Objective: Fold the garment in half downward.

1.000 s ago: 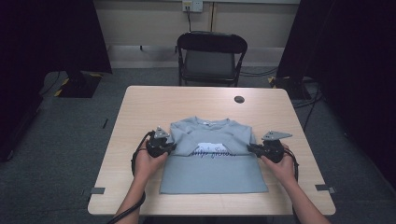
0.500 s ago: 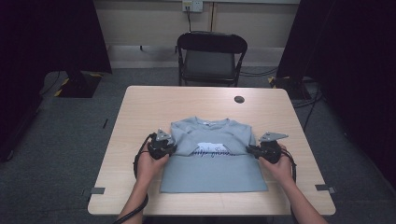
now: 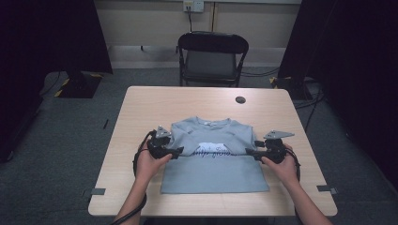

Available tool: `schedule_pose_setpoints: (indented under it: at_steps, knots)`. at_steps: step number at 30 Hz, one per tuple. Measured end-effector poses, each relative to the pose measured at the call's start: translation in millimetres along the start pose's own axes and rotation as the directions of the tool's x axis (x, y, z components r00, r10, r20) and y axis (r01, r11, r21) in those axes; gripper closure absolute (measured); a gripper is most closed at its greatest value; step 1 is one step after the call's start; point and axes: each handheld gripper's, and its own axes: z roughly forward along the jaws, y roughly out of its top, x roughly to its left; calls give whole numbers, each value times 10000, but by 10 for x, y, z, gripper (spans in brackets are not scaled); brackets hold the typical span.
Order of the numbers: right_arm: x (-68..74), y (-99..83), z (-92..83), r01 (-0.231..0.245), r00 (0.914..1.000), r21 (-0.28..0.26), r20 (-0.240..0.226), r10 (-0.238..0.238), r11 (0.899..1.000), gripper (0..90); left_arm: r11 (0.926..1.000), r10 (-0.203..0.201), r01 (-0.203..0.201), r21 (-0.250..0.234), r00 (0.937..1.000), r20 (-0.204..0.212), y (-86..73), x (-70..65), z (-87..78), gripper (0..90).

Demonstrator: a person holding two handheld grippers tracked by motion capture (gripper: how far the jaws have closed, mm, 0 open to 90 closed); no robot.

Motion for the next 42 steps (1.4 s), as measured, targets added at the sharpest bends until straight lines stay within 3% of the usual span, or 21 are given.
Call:
schedule_pose_setpoints:
  at_steps: [5, 13, 15, 20, 24, 29, 30, 32, 35, 36, 39, 42]
  knots:
    - [-36, 102, 14, -28, 9998, -144, 217, 31, 9999, 334, 9990, -427, 428, -134, 9991, 46, 90, 127, 24, 251]
    - [-200, 295, 137, -189, 9976, -120, 671, 197, 9997, 341, 9958, -911, 912, 13, 9956, -213, 225, 352, 149, 260]
    - [-245, 345, 181, -209, 9965, -68, 803, 214, 9998, 344, 9966, -800, 808, 149, 9956, -480, 273, 411, 188, 264]
    - [-365, 466, 314, -319, 9944, 5, 1004, 317, 9995, 358, 9953, -951, 965, 119, 9915, -892, 364, 566, 315, 286]
    - [-496, 509, 426, -689, 9902, 30, 1216, 680, 9976, 381, 9949, -954, 987, 223, 9885, -1176, 379, 659, 454, 306]
    - [-624, 465, 604, -1186, 9861, 375, 1216, 1133, 9922, 432, 9899, -1212, 1289, 587, 9854, -1199, 360, 726, 656, 346]
    - [-636, 459, 633, -1185, 9852, 437, 1301, 1120, 9920, 442, 9881, -1329, 1418, 600, 9821, -1332, 357, 740, 680, 348]
    - [-637, 459, 686, -1032, 9868, 686, 1319, 935, 9923, 467, 9854, -1487, 1580, 639, 9802, -1306, 349, 754, 720, 390]
    - [-618, 490, 716, -803, 9868, 815, 1469, 677, 9934, 506, 9901, -1076, 1179, 767, 9861, -1268, 376, 735, 747, 439]
    - [-617, 499, 719, -888, 9865, 848, 1450, 759, 9924, 576, 9904, -939, 1045, 908, 9890, -1139, 391, 722, 744, 477]
    - [-598, 509, 717, -748, 9878, 944, 1436, 608, 9927, 716, 9905, -606, 711, 1177, 9941, -901, 422, 656, 744, 675]
    - [-596, 504, 710, -1007, 9892, 918, 1160, 898, 9907, 814, 9902, -408, 495, 1307, 9968, -685, 437, 624, 745, 826]
